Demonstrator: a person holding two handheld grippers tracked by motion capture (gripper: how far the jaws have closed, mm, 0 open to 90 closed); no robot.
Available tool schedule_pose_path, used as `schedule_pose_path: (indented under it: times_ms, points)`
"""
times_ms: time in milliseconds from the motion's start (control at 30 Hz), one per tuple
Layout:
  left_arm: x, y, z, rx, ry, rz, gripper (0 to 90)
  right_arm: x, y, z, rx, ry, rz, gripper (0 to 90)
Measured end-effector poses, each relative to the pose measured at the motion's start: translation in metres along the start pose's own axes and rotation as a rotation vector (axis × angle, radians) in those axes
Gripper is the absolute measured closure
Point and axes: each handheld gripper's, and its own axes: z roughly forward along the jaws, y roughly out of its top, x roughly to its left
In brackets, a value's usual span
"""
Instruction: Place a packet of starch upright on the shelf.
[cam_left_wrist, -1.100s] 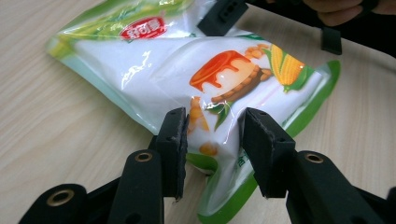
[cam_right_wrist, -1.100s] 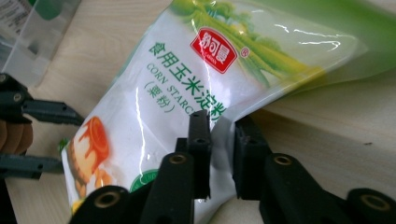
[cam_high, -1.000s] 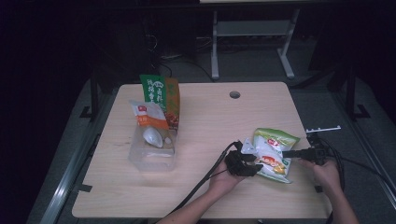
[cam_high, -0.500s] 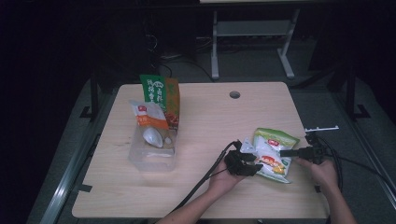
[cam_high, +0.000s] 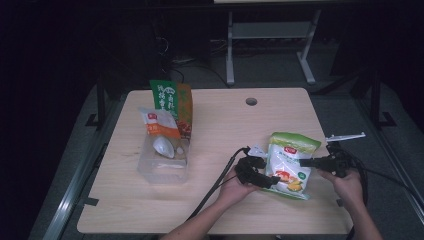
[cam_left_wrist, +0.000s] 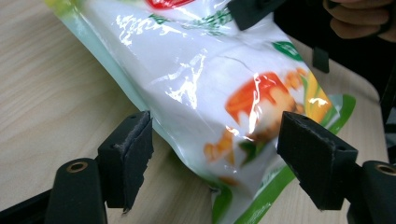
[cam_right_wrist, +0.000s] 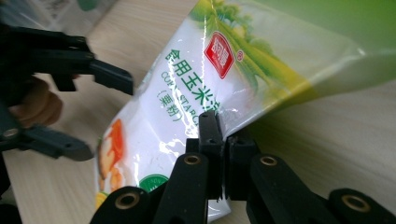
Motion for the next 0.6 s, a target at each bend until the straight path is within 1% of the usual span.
schedule_pose_path:
  times_ms: [67, 133, 167, 200, 233, 267, 300, 367, 400, 467, 500, 533, 567, 600]
  points:
    - [0.002, 0.0, -0.001, -0.004, 0.001, -0.012, 24.6, 0.007, 0.002, -0.004, -0.019, 0.011, -0.032, 87.9]
    - [0.005, 0.001, -0.002, -0.008, -0.003, -0.028, 23.4, 0.014, 0.003, -0.007, -0.027, 0.008, -0.066, 87.9]
    - [0.007, 0.001, -0.003, -0.018, 0.0, -0.04, 23.4, 0.017, 0.003, -0.009, -0.037, 0.008, -0.083, 87.9]
    - [0.008, 0.001, -0.004, -0.02, -0.007, -0.049, 23.8, 0.019, 0.003, -0.01, -0.038, 0.01, -0.092, 88.0]
    - [0.009, 0.001, -0.004, -0.024, -0.013, -0.061, 23.8, 0.02, 0.002, -0.012, -0.05, 0.019, -0.1, 88.0]
    - [0.011, 0.001, -0.004, -0.022, -0.017, -0.064, 23.3, 0.022, 0.001, -0.013, -0.065, 0.034, -0.1, 88.0]
    - [0.011, 0.001, -0.004, -0.024, -0.022, -0.072, 22.8, 0.023, 0.0, -0.014, -0.077, 0.04, -0.111, 88.0]
    - [0.012, 0.001, -0.004, -0.029, -0.041, -0.083, 23.2, 0.027, -0.002, -0.015, -0.094, 0.038, -0.142, 88.0]
    - [0.013, 0.001, -0.004, -0.032, -0.056, -0.089, 24.0, 0.028, -0.002, -0.016, -0.102, 0.043, -0.148, 88.0]
    - [0.014, 0.001, -0.004, -0.039, -0.097, -0.11, 27.9, 0.031, -0.003, -0.016, -0.114, 0.051, -0.155, 88.0]
    - [0.015, 0.001, -0.004, -0.045, -0.126, -0.119, 31.1, 0.032, -0.003, -0.016, -0.121, 0.055, -0.159, 88.1]
    - [0.015, 0.001, -0.004, -0.048, -0.13, -0.125, 35.6, 0.034, -0.003, -0.016, -0.127, 0.058, -0.165, 88.1]
    - [0.014, 0.001, -0.005, -0.05, -0.128, -0.129, 37.1, 0.035, -0.003, -0.016, -0.128, 0.059, -0.169, 88.1]
    - [0.014, 0.001, -0.006, -0.056, -0.126, -0.124, 40.4, 0.037, -0.002, -0.016, -0.131, 0.058, -0.171, 88.1]
